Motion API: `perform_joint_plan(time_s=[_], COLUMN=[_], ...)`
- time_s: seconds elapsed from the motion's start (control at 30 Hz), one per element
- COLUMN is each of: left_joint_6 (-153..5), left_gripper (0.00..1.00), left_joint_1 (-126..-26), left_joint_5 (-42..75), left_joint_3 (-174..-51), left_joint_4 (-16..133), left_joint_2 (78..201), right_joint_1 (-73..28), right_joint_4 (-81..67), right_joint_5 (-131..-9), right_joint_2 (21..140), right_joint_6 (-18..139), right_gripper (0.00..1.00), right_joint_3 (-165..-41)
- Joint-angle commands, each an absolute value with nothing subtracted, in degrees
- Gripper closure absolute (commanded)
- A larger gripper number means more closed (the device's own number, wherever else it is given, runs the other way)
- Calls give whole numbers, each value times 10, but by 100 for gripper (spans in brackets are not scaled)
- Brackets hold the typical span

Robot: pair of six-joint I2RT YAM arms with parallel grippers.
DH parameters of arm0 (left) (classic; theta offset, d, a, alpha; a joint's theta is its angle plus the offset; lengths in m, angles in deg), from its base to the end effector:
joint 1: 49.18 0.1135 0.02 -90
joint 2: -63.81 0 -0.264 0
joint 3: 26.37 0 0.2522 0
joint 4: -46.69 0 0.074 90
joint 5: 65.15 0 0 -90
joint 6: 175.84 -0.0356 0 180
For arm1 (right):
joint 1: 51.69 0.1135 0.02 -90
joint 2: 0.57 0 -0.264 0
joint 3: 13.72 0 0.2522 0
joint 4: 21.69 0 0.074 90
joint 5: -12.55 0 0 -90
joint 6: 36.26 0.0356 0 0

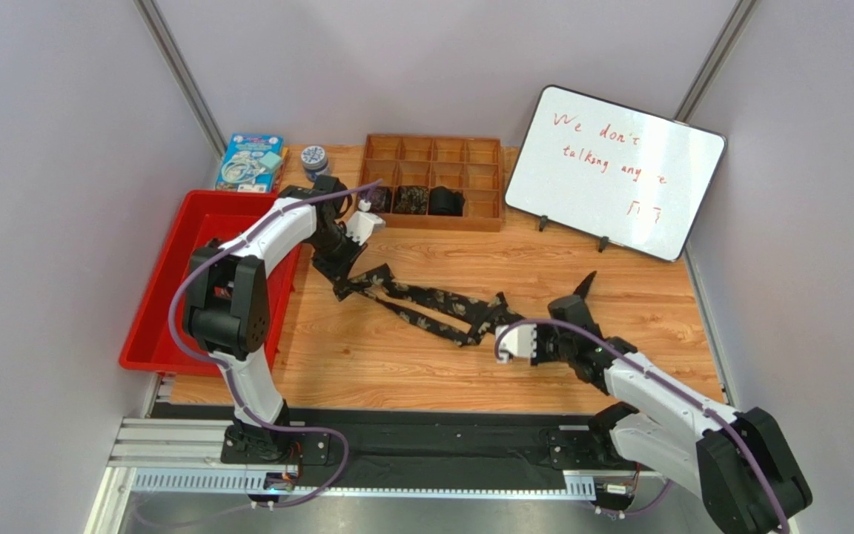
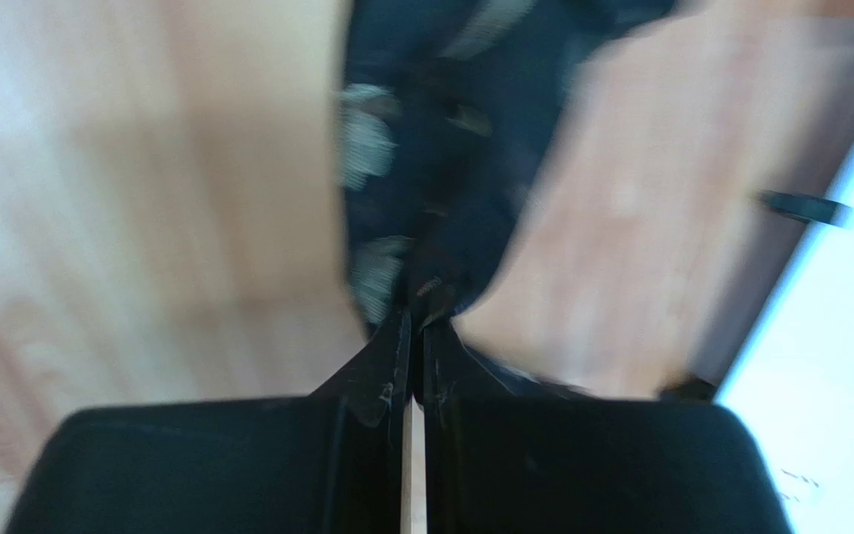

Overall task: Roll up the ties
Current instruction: Flatten out the tie at the center of the board.

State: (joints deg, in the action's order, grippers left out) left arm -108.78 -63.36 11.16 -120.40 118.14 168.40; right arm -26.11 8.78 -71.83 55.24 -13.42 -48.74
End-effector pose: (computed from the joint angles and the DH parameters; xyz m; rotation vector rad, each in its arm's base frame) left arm 0.3368 -0.0938 0.2152 0.9676 2.8037 -0.3392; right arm 0.1572 0.0791 0.1570 -1.8166 1.6729 -0.1948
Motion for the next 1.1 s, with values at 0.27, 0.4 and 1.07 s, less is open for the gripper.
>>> perform_joint_plan(time_s=[0.27,0.4,1.07], left_joint_6=[-1216,-1280,-1338], left_gripper=[54,25,33], left_joint_1=[-630,-650,-932], left_joint_5=[-75,-150,-18], left_joint_3=[-1131,-1095,-1115], left_joint_4=[1147,1106,955], left_joint_2=[1516,1444,1672], right_joint_1=[-220,-215,-207], right_joint_4=[7,-12,-13], right_joint_5=[-816,-818,-818], right_joint_2=[566,560,551], right_joint_6=[-239,-244,-245], right_gripper=[100,100,100], right_joint_3=[-422,-412,-408])
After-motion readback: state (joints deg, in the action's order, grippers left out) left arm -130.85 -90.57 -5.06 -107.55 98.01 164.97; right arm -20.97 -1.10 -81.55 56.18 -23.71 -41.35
